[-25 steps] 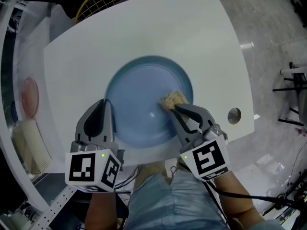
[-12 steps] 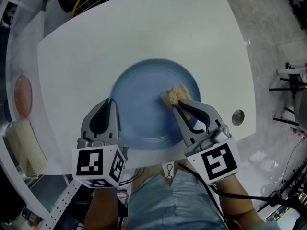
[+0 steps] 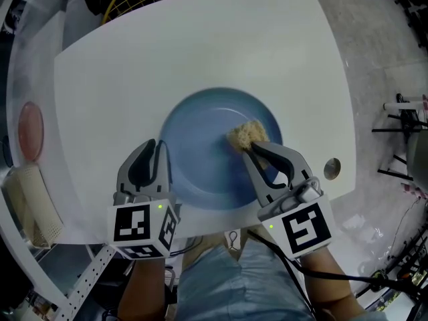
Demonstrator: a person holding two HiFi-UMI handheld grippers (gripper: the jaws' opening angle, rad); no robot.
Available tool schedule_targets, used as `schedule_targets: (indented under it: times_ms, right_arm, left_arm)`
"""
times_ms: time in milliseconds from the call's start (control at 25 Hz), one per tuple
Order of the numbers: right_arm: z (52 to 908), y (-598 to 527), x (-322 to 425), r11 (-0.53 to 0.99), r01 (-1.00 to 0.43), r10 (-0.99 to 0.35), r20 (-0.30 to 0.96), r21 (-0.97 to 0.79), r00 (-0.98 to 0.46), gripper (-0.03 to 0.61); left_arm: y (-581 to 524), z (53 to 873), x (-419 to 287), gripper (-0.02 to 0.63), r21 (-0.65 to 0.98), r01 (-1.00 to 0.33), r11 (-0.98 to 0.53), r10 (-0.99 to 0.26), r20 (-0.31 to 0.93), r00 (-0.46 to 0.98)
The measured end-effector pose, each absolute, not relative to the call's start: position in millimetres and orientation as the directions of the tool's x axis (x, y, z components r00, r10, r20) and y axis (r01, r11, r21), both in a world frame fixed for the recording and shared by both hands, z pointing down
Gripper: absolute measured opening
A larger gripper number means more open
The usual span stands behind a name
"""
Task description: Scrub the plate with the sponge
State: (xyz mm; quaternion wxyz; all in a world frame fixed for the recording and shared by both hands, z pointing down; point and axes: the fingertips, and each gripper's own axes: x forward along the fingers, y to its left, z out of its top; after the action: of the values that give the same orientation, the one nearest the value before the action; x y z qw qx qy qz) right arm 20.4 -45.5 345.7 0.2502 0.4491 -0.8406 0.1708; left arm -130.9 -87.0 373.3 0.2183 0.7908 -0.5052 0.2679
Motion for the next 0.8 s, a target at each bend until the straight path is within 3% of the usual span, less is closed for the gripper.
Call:
schedule_targets:
  times_ms: [320, 800]
  right_arm:
    - [308.3, -46.6, 20.1, 0.550, -0.831, -0.708, 0.483, -0.080, -0.515, 0.040]
    - [176.7, -37.3, 32.7, 0.587, -0.807, -0.798, 0.210, 0.060, -0.565, 0.041]
  left_arm:
    - [-76.3, 322.7, -133.4, 0.036, 0.044, -0.938, -0.342, -0.780, 0.544, 0.310]
    - [-36.8, 156.4, -128.0, 0.014, -0.122, -0.967, -0.222, -0.970, 0.131, 0.206]
